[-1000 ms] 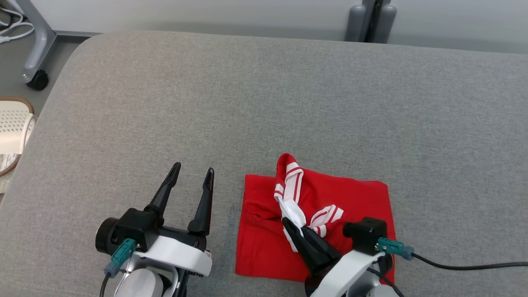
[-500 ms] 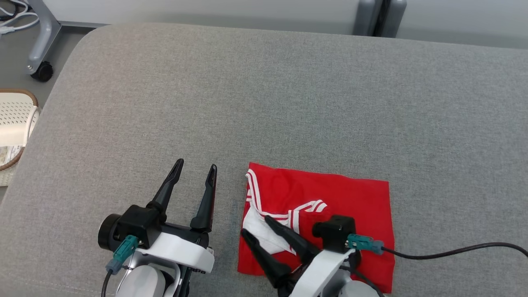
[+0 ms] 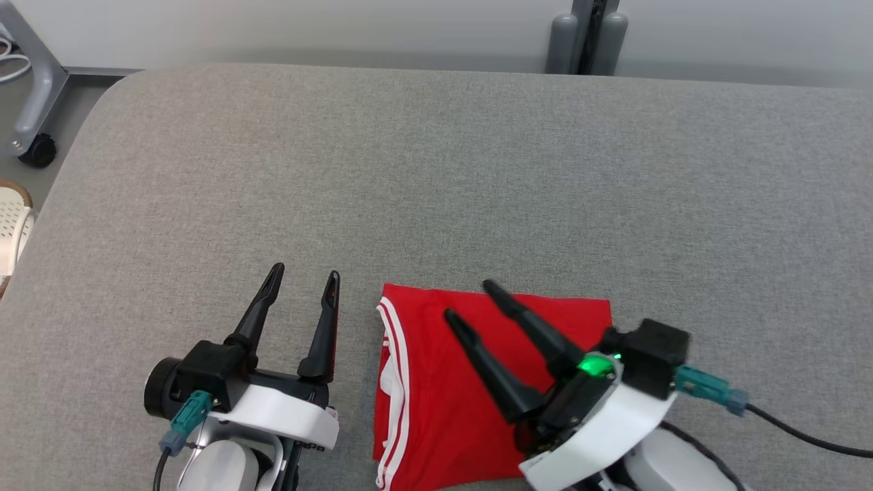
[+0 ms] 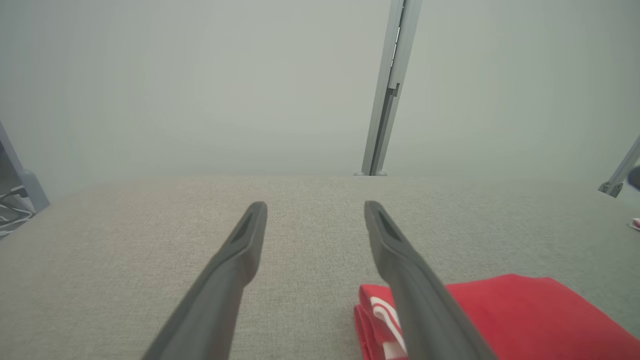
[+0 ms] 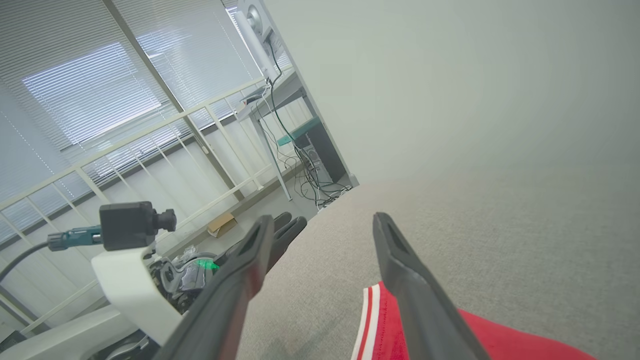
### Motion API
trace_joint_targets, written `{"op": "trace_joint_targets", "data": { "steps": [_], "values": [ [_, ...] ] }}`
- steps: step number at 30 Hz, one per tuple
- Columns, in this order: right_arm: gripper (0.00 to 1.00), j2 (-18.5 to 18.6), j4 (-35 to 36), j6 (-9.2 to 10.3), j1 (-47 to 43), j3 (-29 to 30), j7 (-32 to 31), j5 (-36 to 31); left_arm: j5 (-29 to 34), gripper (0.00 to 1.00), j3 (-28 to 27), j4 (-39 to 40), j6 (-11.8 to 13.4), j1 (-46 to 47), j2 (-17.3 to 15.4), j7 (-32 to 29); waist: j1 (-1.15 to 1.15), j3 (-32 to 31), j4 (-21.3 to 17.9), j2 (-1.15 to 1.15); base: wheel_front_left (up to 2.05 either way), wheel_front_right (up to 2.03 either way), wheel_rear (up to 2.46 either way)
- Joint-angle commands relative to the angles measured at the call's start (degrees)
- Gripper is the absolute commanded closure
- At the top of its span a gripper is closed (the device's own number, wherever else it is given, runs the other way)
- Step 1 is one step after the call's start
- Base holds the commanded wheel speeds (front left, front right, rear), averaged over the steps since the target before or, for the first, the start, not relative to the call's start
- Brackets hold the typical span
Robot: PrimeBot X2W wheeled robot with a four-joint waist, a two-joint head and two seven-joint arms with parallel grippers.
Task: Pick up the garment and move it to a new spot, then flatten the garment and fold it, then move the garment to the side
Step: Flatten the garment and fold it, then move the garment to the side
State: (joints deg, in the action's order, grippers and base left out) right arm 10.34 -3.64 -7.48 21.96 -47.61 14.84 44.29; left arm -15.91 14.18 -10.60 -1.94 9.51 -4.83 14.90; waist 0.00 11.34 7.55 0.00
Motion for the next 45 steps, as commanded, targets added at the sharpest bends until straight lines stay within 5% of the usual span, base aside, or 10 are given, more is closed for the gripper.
{"op": "trace_joint_targets", "data": {
  "steps": [1,13,20,32,45],
  "values": [
    [0.00,0.7,1.4,-0.05,-1.9,3.2,0.4,-1.8,0.4,0.00,-0.5,0.1,0.3,-0.7,-0.6,0.3,0.00,-0.5,-0.6,0.00,0.00,0.00,0.00],
    [0.00,1.8,6.2,-0.04,-15.6,30.7,0.4,-14.2,1.7,0.00,-2.6,2.0,2.0,-2.7,-2.6,0.3,0.00,-2.6,-3.4,0.00,0.00,0.00,0.00],
    [0.00,1.9,4.7,-0.04,-21.1,39.1,0.4,-17.9,1.6,0.00,-3.5,3.8,3.2,-5.5,-4.1,-0.5,0.00,-4.5,-4.9,0.00,0.00,0.00,0.00],
    [0.00,1.4,1.9,-0.04,-25.5,41.1,0.4,-18.6,0.4,0.00,-4.2,7.3,5.2,-8.7,-4.5,-2.7,0.00,-4.8,-4.9,0.00,0.00,0.00,0.00],
    [0.00,4.4,-4.5,-0.04,-23.5,34.6,-3.4,-13.2,0.1,0.00,-2.3,6.6,4.8,-6.4,-3.2,-2.4,0.00,-1.2,2.5,0.00,0.00,0.00,0.00]
  ]
}}
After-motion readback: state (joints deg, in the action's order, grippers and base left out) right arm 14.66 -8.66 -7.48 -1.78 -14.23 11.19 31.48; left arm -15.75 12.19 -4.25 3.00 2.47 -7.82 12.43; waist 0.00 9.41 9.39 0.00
